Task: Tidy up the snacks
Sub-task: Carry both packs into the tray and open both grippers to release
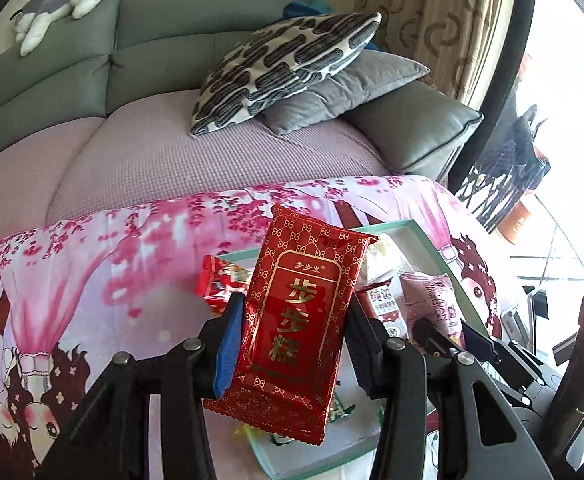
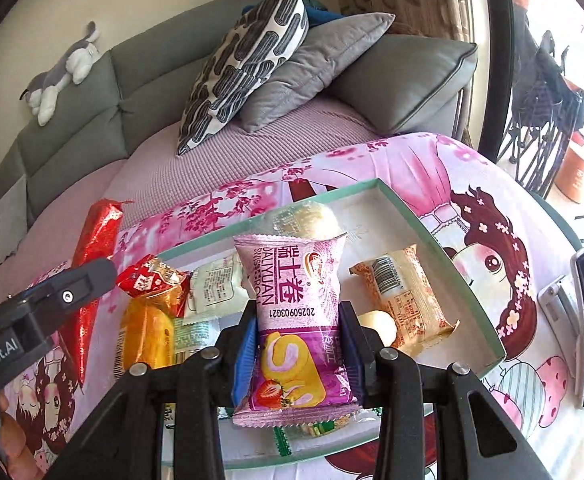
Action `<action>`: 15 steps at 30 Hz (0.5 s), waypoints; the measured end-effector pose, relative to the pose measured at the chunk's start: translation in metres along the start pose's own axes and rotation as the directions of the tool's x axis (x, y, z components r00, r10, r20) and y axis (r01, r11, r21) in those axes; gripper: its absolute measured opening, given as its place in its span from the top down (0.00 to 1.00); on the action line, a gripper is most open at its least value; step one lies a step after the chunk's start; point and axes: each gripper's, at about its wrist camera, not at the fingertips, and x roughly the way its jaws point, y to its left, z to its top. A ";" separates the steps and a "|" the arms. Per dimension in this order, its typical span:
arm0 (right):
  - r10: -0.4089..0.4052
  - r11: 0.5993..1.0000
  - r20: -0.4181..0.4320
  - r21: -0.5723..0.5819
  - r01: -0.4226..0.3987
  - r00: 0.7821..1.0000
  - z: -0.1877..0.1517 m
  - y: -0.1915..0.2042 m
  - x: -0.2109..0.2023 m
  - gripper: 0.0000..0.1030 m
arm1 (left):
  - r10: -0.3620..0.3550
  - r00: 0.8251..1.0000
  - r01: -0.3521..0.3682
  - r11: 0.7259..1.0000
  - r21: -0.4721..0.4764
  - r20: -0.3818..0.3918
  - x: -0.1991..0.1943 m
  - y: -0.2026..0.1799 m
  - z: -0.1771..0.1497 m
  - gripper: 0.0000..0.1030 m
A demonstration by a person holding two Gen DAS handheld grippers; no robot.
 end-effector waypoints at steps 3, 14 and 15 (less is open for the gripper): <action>-0.002 1.000 -0.017 0.006 0.003 1.000 -0.003 -0.008 0.005 0.60 | -0.013 0.999 0.013 1.000 0.013 -0.036 0.018 -0.016 -0.001 0.52; -0.004 1.000 -0.070 -0.002 0.004 0.998 -0.014 -0.012 0.018 0.60 | 0.005 0.994 -0.007 1.000 -0.020 -0.112 0.046 -0.027 -0.012 0.52; -0.007 1.000 -0.073 -0.004 0.007 0.997 -0.014 -0.012 0.019 0.60 | 0.005 0.993 -0.008 1.000 -0.027 -0.116 0.047 -0.026 -0.012 0.52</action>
